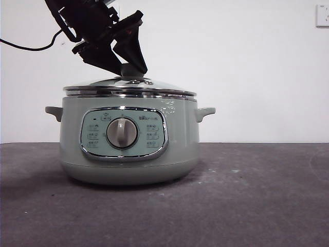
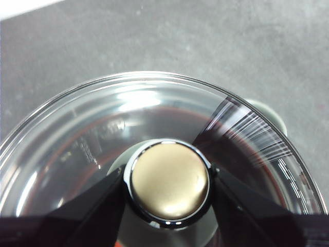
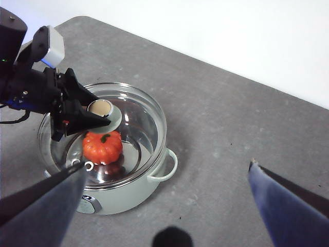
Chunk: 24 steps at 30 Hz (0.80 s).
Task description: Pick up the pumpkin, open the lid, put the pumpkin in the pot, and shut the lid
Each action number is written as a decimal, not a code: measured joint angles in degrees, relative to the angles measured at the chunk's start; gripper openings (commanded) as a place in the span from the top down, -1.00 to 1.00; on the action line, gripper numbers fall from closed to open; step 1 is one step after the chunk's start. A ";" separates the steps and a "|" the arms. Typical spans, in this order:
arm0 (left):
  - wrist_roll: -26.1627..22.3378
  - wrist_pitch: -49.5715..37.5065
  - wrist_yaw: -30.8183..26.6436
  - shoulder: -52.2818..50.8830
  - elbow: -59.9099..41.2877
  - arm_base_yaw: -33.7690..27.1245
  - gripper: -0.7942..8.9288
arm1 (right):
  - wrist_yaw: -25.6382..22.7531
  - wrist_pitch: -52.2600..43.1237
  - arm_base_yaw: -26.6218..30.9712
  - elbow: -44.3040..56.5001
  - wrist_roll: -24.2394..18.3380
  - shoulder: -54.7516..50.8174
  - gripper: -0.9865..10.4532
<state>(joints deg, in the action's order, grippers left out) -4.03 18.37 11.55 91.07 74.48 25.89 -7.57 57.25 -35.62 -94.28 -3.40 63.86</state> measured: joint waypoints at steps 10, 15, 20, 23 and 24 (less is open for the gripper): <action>0.17 0.52 0.17 1.36 0.52 -0.04 0.85 | 0.00 0.02 0.00 0.00 0.00 -0.04 -0.32; 0.17 0.44 0.22 1.49 0.59 -0.04 0.85 | 0.02 0.07 0.00 0.00 0.00 -0.07 -0.32; 0.15 0.85 0.22 1.49 0.68 -0.04 0.61 | 0.02 0.24 0.00 0.00 0.00 -0.07 -0.32; 0.13 1.38 0.20 1.51 0.96 -0.04 0.00 | 0.04 0.39 0.00 0.00 0.00 -0.07 -0.32; 0.13 1.40 0.20 1.53 0.96 -0.04 -0.13 | 0.04 0.44 0.00 0.00 0.00 -0.07 -0.32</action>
<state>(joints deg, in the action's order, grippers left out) -3.90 19.77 11.75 92.60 75.44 25.85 -7.53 57.69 -35.62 -94.28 -3.40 63.79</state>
